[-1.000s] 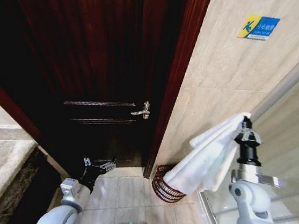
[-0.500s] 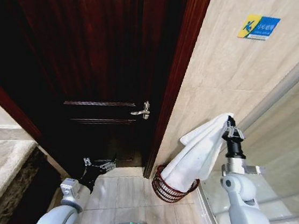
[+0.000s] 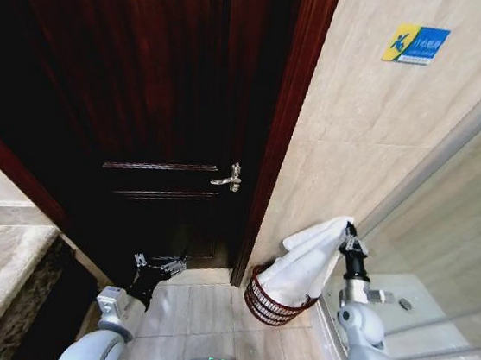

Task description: Discard the used towel into the hamper.

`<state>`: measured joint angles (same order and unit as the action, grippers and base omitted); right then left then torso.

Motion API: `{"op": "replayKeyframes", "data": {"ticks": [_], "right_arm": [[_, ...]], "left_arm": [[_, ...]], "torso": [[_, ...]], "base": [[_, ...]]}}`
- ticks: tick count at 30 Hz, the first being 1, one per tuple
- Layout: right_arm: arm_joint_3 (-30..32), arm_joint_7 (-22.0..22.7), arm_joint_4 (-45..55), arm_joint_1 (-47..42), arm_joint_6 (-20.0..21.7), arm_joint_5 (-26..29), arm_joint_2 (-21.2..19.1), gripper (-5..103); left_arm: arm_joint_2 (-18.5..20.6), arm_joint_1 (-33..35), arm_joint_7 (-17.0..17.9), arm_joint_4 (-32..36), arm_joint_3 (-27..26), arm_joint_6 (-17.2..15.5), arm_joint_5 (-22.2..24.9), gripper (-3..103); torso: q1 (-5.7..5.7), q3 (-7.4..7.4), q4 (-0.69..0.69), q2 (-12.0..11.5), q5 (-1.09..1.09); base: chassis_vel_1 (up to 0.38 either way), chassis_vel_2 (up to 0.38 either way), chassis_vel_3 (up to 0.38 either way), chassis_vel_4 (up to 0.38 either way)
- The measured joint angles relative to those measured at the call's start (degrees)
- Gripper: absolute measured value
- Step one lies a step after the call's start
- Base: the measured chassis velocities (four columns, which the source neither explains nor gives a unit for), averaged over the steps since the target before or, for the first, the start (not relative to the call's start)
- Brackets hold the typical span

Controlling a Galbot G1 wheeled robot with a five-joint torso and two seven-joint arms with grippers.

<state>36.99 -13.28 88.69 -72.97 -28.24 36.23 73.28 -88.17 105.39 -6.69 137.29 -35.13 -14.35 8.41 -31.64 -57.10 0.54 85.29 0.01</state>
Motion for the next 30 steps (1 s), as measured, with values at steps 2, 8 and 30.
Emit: {"op": "replayKeyframes", "data": {"ticks": [2, 8, 30], "right_arm": [[-1.45, -1.11, -5.66, 1.20, -1.15, -0.09, 0.64, 0], [-3.42, -1.55, -15.25, 3.88, -2.09, -0.08, 1.22, 0], [-10.80, 0.12, -26.76, 8.43, 7.70, 5.71, 4.93, 0]], "left_arm": [[-0.01, 0.00, 0.00, 0.00, 0.00, 0.00, 0.00, 100], [-0.01, 0.00, 0.00, 0.00, 0.00, 0.00, 0.00, 100], [-0.01, 0.00, 0.00, 0.00, 0.00, 0.00, 0.00, 100]], "torso": [[0.00, 0.00, -0.01, 0.00, -0.01], [0.00, 0.00, -0.01, 0.00, -0.02], [-0.01, -0.01, 0.01, 0.00, -0.01]], "base": [[0.000, 0.000, 0.000, 0.000], [0.000, 0.000, 0.000, 0.000], [0.000, 0.000, 0.000, 0.000]]}}
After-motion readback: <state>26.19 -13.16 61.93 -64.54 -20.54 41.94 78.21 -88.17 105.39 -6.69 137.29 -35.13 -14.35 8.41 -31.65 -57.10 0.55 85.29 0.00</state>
